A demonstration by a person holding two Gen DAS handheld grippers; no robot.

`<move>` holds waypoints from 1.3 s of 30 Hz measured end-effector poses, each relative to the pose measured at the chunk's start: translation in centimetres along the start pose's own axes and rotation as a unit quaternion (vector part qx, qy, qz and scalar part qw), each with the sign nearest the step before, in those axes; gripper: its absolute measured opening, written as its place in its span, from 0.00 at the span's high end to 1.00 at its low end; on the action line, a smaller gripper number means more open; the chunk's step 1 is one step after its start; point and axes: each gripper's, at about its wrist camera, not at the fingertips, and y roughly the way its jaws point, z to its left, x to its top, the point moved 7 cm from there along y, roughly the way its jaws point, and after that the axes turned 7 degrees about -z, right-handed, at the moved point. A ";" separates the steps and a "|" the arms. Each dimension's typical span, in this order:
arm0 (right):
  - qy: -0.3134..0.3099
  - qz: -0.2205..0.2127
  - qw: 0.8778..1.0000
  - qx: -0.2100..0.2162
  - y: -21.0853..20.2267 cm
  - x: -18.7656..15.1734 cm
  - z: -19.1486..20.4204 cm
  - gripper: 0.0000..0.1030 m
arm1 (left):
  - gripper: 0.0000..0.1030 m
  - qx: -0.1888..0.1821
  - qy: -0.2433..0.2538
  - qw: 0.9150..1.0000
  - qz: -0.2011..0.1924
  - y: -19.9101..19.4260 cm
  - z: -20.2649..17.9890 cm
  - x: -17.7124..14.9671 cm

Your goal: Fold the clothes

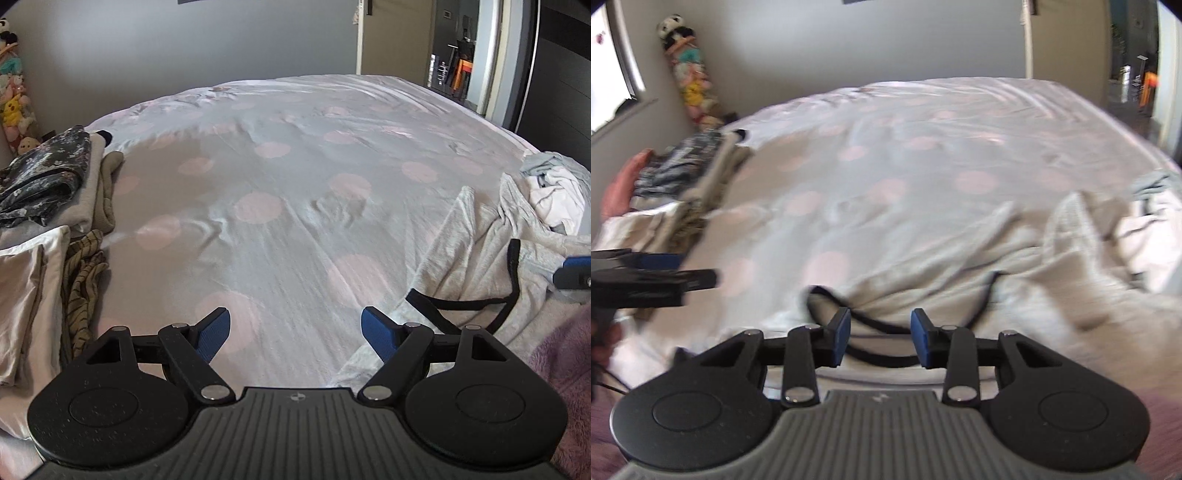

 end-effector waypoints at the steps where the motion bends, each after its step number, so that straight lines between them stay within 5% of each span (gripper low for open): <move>1: -0.003 0.006 1.000 -0.015 0.0 0.0 -1.5 0.61 | 0.25 -0.007 0.003 1.000 0.004 0.3 -0.3 -0.3; 10: -0.021 0.057 0.997 -0.050 1.5 0.3 -8.1 0.57 | 0.31 -0.074 0.104 0.991 0.048 3.5 -3.9 -3.7; 18: -0.072 0.117 0.990 -0.036 4.9 0.0 -9.6 0.50 | 0.73 -0.134 0.126 0.979 0.088 4.2 -5.0 -6.0; 24: -0.156 0.145 0.977 -0.025 6.2 -1.0 -7.5 0.48 | 0.96 -0.133 0.103 0.982 0.087 4.3 -5.1 -5.3; 27: -0.196 0.169 0.965 -0.035 6.8 -2.0 -7.2 0.66 | 0.97 -0.126 0.089 0.986 0.063 3.6 -4.6 -3.5; 28: -0.198 0.173 0.964 -0.037 6.7 -2.1 -7.5 0.88 | 0.97 -0.124 0.078 0.988 0.050 3.2 -4.2 -2.7; 29: -0.192 0.171 0.966 -0.040 6.6 -1.9 -7.8 0.97 | 0.97 -0.123 0.062 0.990 0.038 2.8 -3.8 -1.8; 35: -0.169 0.046 0.979 -0.102 2.3 4.5 -9.6 0.97 | 0.99 -0.087 0.020 0.995 -0.042 0.5 -1.2 3.7; 39: -0.177 -0.059 0.973 -0.136 -1.6 10.8 -9.3 0.97 | 0.99 -0.078 0.010 0.993 -0.083 -0.9 -0.5 6.7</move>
